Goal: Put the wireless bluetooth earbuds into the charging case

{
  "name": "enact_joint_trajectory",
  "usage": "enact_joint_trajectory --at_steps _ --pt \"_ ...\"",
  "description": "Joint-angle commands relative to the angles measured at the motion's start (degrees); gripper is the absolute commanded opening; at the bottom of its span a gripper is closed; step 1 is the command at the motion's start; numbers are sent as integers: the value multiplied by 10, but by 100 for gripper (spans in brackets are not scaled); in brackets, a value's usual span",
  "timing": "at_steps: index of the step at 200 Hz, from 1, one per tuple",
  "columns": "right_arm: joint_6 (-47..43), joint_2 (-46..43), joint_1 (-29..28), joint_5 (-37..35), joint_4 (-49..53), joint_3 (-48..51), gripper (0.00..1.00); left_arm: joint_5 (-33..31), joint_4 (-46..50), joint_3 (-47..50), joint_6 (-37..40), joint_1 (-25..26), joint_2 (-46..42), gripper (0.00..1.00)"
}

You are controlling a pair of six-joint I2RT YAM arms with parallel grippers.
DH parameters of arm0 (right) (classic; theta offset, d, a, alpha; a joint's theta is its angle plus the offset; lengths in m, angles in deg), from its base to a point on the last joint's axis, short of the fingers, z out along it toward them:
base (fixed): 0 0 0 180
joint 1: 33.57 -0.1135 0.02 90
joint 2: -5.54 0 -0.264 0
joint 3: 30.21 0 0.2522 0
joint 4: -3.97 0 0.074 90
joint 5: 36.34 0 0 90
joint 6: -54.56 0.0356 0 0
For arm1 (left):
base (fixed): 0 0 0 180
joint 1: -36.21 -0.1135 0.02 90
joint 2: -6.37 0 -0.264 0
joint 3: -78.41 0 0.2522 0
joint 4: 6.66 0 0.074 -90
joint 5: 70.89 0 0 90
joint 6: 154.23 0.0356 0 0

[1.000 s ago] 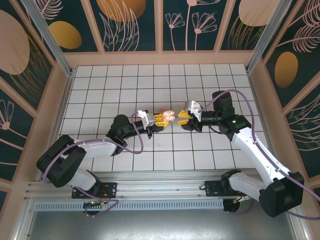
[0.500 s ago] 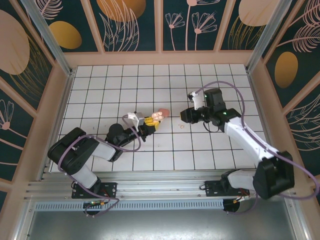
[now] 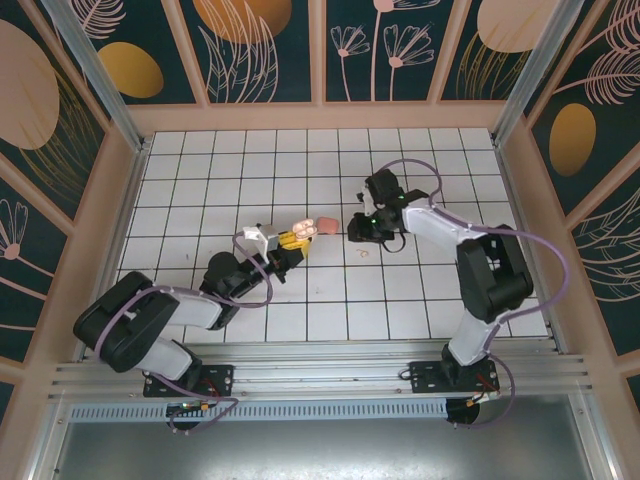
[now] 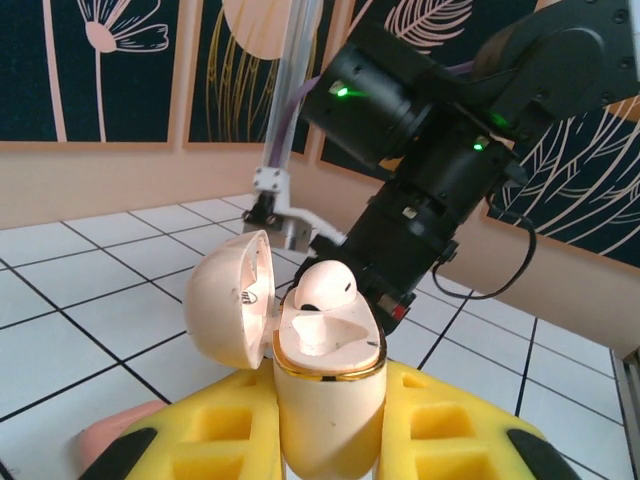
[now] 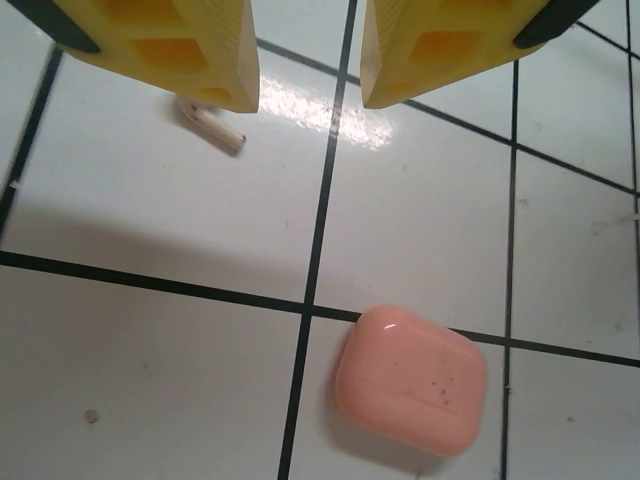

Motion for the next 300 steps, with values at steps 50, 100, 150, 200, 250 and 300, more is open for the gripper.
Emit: enact_joint_trajectory --at_steps 50,100,150,200,250,300 --pt "-3 97 -32 -85 52 -61 37 -28 111 4 71 -1 -90 10" --pt "-10 113 -34 -91 61 -63 38 -25 113 2 76 -2 -90 10" --pt "-40 96 -54 -34 76 -51 34 -24 117 3 79 -1 -94 10" --pt "-67 71 -61 -6 112 -54 30 -22 122 4 85 -2 -96 10" --pt "-86 45 -69 12 141 -70 28 -20 125 3 88 -2 -96 10" --pt "63 -3 -52 -84 172 -46 37 -20 136 1 92 -1 -103 10"
